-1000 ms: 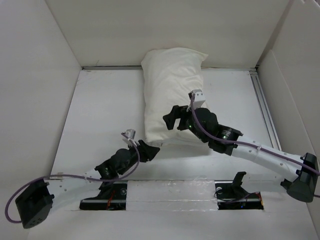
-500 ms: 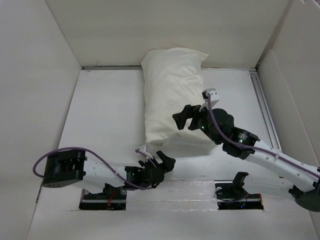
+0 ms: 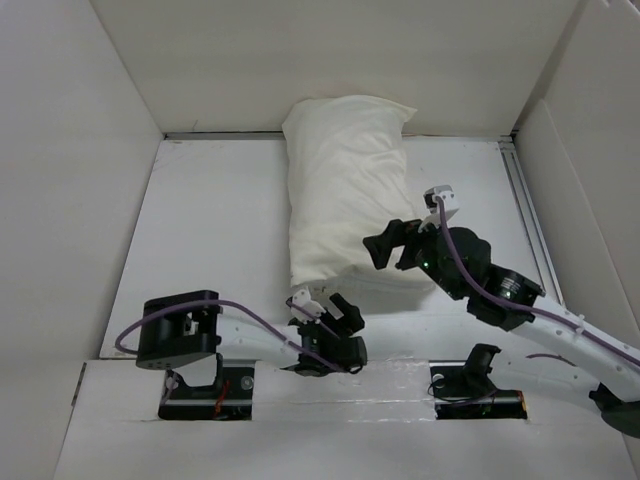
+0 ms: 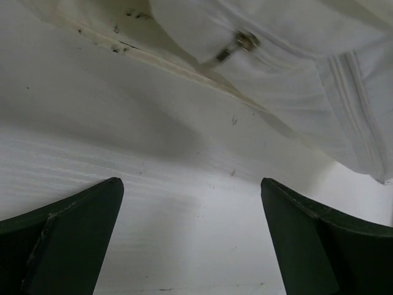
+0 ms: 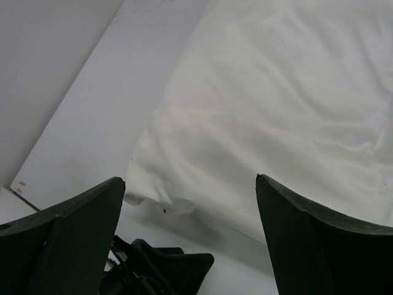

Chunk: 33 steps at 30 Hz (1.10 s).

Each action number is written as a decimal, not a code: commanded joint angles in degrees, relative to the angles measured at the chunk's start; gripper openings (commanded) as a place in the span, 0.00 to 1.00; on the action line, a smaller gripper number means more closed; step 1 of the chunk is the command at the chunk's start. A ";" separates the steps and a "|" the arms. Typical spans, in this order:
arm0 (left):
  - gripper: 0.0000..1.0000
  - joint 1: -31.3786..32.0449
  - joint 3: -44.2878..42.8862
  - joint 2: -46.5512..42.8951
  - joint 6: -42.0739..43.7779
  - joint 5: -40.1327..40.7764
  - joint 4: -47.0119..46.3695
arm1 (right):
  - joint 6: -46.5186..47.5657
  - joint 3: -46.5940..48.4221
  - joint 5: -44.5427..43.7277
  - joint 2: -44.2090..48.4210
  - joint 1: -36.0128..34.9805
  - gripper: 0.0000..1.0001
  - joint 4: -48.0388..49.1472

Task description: Put the pillow into the pillowcase

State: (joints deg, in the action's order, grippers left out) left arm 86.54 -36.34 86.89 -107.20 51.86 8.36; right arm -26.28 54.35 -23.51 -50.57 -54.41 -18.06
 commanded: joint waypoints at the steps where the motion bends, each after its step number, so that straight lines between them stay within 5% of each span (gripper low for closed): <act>1: 1.00 1.17 -2.33 6.54 -22.78 -2.64 35.06 | 0.88 -0.64 -0.22 3.71 0.54 0.94 -1.10; 10: 1.00 1.70 6.89 -17.44 -9.80 -0.53 25.05 | 1.94 -2.49 1.71 7.68 2.90 0.94 -2.15; 16: 1.00 1.70 14.36 -29.74 -13.05 -0.10 28.20 | 2.46 -3.63 5.04 9.43 3.44 0.94 -1.53; 27: 1.00 -0.67 13.75 -30.56 -12.61 10.62 32.01 | 2.99 -3.63 8.21 9.96 3.96 0.94 0.05; 29: 1.00 -3.38 13.75 -30.55 -5.43 12.74 24.90 | 2.99 -4.24 8.92 9.96 3.96 0.94 0.57; 30: 1.00 -9.84 15.66 -30.03 8.79 11.26 18.60 | 2.99 -4.25 8.92 9.96 3.96 0.94 0.57; 33: 1.00 -20.41 22.41 -33.78 27.69 2.57 -7.68 | 2.99 -4.78 9.44 11.01 3.96 0.94 0.57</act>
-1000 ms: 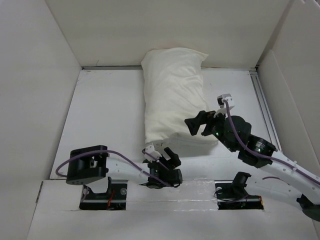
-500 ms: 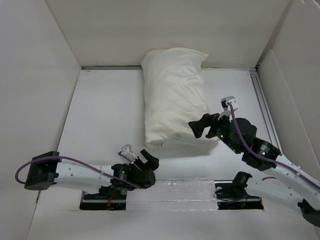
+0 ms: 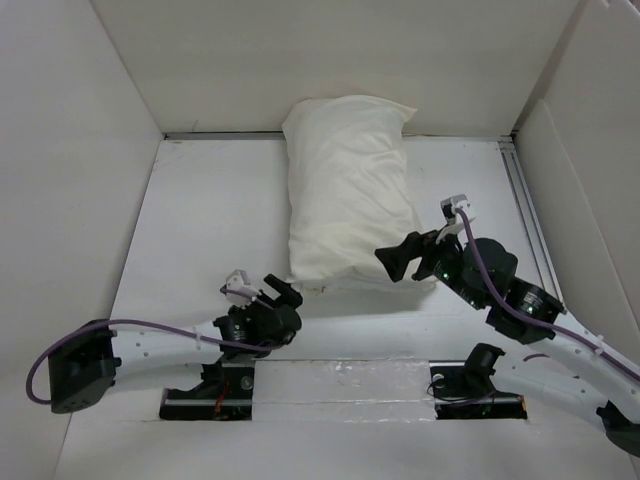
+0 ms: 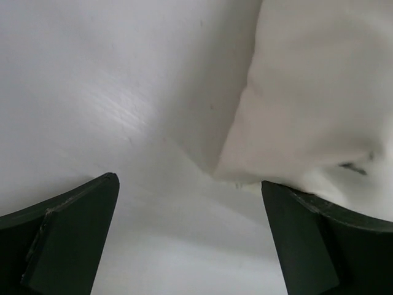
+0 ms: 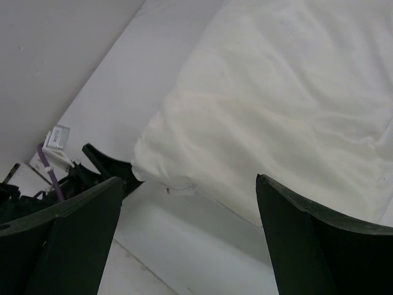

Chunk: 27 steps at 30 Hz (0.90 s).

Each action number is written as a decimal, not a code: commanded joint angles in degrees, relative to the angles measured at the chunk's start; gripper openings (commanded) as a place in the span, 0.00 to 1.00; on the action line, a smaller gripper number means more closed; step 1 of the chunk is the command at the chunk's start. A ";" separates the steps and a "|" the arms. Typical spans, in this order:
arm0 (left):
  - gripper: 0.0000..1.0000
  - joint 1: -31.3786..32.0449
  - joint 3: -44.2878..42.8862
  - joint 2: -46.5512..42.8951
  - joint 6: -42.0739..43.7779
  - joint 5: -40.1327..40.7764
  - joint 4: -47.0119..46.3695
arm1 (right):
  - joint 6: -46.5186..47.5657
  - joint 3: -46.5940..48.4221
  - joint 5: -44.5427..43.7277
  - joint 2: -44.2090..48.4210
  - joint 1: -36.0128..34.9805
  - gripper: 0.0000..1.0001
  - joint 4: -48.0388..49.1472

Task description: Put the pillow into the pillowcase

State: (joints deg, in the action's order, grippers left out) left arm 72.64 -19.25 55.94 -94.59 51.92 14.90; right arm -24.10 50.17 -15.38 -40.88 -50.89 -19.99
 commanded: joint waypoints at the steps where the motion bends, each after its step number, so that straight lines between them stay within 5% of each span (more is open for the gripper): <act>1: 1.00 -7.85 6.92 -3.90 19.92 1.27 -21.59 | 0.81 -1.21 1.31 1.85 0.44 0.94 2.50; 5: 0.98 -13.40 8.61 -4.88 27.68 -3.49 -27.10 | 0.81 -1.83 1.31 3.17 0.44 0.94 1.97; 13: 0.89 -9.71 7.47 3.11 36.83 -10.16 -38.97 | 1.33 -2.45 1.31 3.18 0.44 0.94 1.44; 21: 0.78 -7.69 7.47 14.88 31.05 -10.18 -42.94 | 1.86 -2.45 1.31 3.18 0.97 0.94 0.83; 27: 0.24 -7.69 4.40 14.90 27.53 -3.25 -34.95 | 1.86 -2.45 0.18 4.41 0.97 0.94 -1.80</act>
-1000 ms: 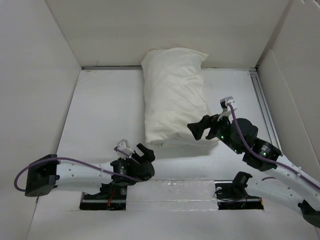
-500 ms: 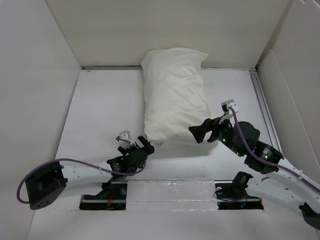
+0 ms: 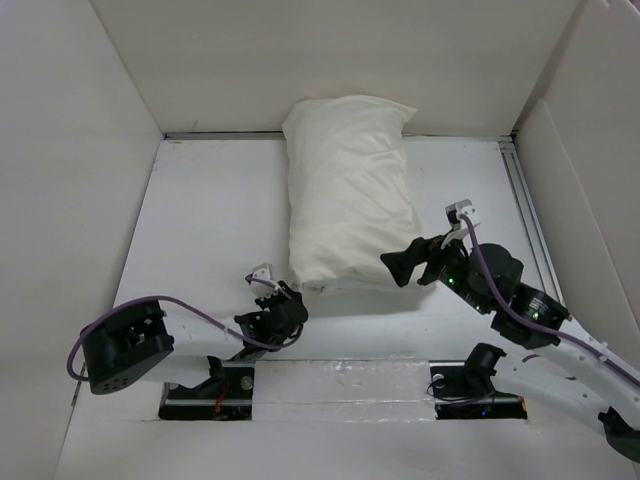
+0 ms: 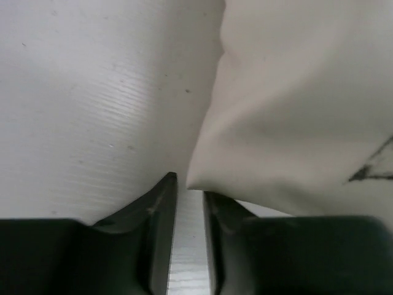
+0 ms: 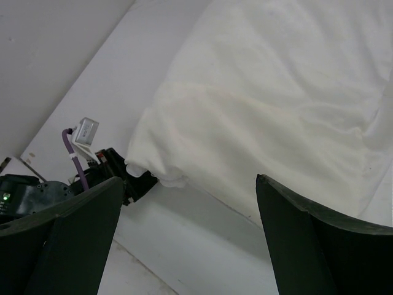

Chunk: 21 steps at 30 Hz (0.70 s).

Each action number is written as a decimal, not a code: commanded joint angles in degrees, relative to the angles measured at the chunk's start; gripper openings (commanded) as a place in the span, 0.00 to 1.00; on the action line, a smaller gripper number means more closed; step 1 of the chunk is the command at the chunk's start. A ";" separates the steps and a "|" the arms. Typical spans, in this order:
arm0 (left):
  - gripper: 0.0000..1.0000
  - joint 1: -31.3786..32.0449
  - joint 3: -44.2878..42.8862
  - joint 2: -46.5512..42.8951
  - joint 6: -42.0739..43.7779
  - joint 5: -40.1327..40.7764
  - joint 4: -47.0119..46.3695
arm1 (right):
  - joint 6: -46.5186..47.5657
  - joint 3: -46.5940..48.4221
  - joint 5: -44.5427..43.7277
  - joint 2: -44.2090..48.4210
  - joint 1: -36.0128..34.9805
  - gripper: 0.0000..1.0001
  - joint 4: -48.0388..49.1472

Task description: Put the pillow into the pillowcase

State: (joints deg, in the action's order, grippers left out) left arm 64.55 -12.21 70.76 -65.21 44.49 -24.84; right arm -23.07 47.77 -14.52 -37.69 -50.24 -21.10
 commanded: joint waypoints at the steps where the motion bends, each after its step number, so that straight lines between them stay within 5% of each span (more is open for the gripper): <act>1: 0.16 0.40 -4.04 0.08 -2.37 4.98 6.37 | 0.83 -0.04 -0.68 1.83 0.32 0.94 -0.69; 3: 0.04 0.40 -4.67 -0.53 -2.91 5.86 10.24 | 0.83 -0.04 -2.25 2.54 0.32 0.94 -2.36; 10: 0.07 0.40 -6.51 -5.01 -4.84 11.05 18.16 | -1.44 -3.73 -4.56 5.26 0.32 0.97 -5.44; 11: 0.16 0.40 -5.30 -5.63 -3.79 11.06 16.86 | -1.45 -5.04 -3.85 5.26 0.32 0.97 -4.66; 12: 0.40 0.40 -4.59 -6.50 -1.78 11.06 15.36 | -1.97 -5.66 -3.15 5.26 0.32 0.97 -4.13; 15: 0.70 -0.21 -0.73 -7.13 0.51 8.96 7.37 | -1.98 -6.28 -3.14 4.74 0.32 0.97 -3.59; 21: 0.69 -2.42 1.84 -7.13 5.61 7.28 -2.22 | -1.98 -4.61 -3.14 4.21 0.32 0.97 -4.82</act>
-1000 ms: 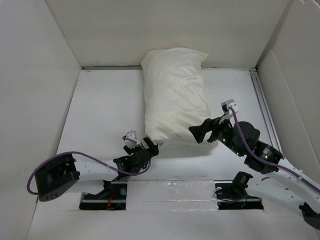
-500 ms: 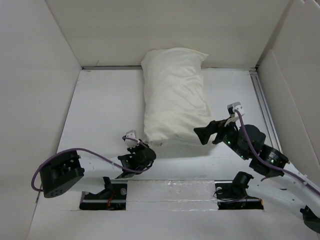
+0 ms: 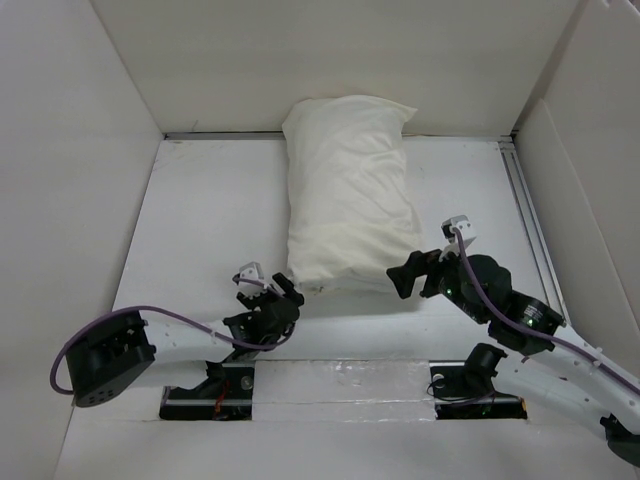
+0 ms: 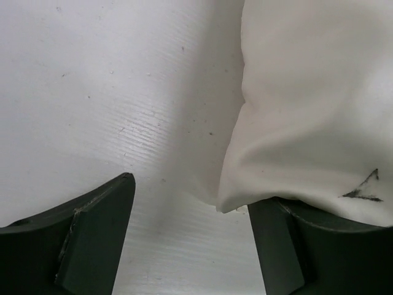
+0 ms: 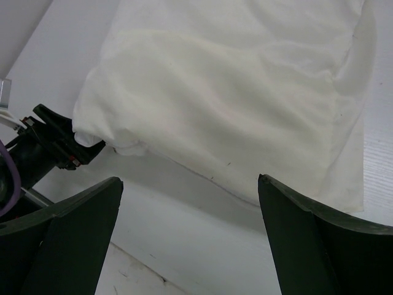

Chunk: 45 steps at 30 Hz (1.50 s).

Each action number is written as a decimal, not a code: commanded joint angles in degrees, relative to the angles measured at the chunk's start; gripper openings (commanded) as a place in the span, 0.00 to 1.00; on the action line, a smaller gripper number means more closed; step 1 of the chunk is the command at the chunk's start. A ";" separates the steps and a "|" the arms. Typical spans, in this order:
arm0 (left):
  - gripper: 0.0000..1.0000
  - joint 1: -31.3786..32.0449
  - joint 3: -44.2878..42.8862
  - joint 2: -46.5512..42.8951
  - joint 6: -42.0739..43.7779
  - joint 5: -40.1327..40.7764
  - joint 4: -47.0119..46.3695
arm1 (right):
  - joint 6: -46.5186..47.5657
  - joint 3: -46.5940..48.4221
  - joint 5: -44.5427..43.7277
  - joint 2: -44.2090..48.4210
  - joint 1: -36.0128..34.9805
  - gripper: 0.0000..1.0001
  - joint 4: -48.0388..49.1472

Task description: Put the pillow into the pillowcase

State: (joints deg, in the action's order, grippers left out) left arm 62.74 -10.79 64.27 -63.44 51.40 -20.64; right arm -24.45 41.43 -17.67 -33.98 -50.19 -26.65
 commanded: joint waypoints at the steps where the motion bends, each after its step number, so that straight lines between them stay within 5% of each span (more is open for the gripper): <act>1: 0.68 -1.12 0.42 -0.64 4.46 0.37 -7.30 | -0.60 2.33 0.01 0.49 0.27 0.97 0.73; 7: 0.34 -3.77 1.73 2.17 9.39 -2.79 -17.31 | -0.60 2.34 -1.13 0.49 0.27 0.97 0.20; 10: 0.26 -3.77 2.26 3.93 12.46 -2.79 -21.62 | -1.30 1.03 -1.75 0.49 0.27 0.97 0.20; 16: 0.00 -4.29 -0.28 6.75 11.43 -0.69 -16.94 | -3.84 -0.30 -3.77 1.02 0.27 0.97 -0.42; 23: 0.00 -7.27 -11.00 -2.82 0.51 1.43 14.28 | -16.49 -5.12 -12.04 -1.09 0.80 0.99 -7.36; 30: 0.00 -24.22 -12.77 -10.30 7.89 -11.22 15.63 | -15.37 -10.93 -9.32 2.60 0.80 1.00 -0.59; 34: 0.00 -32.58 -16.19 -11.54 11.40 -17.19 16.25 | -10.81 -10.93 -5.02 -3.09 0.28 1.00 3.87; 45: 0.00 -34.18 -18.57 -12.67 14.39 -17.73 17.48 | -5.35 -13.83 -2.72 -9.27 -9.30 1.00 12.76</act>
State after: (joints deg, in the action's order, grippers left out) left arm 28.77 -28.18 53.60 -50.85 33.85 -2.15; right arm -32.40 28.12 -20.51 -45.28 -57.74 -20.32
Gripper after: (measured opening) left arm 0.003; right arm 0.995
